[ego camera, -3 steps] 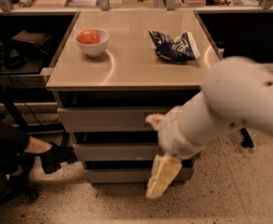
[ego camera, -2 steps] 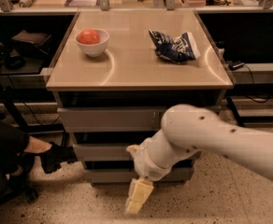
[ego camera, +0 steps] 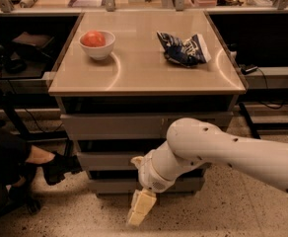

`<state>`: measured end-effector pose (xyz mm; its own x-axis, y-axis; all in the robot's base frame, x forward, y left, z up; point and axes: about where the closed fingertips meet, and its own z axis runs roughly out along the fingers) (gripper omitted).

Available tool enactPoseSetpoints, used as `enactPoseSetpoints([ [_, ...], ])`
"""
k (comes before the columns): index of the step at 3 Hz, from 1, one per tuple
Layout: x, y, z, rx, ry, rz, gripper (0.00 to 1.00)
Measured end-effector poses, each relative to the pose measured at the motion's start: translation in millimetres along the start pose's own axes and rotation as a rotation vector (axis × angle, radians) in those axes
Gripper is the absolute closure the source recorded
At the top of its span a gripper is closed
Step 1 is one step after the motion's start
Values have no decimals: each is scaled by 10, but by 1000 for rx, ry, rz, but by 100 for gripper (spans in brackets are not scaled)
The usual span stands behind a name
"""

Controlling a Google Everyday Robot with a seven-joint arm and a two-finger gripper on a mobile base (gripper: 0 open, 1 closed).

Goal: Open middle drawer

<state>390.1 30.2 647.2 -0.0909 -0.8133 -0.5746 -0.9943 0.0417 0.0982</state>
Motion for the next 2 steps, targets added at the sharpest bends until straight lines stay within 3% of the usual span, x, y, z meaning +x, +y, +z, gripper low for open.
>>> enactPoseSetpoints([
  [1,91,-210,104,64,-22,41,0],
  [2,465,-603,166,212,-12,150,0],
])
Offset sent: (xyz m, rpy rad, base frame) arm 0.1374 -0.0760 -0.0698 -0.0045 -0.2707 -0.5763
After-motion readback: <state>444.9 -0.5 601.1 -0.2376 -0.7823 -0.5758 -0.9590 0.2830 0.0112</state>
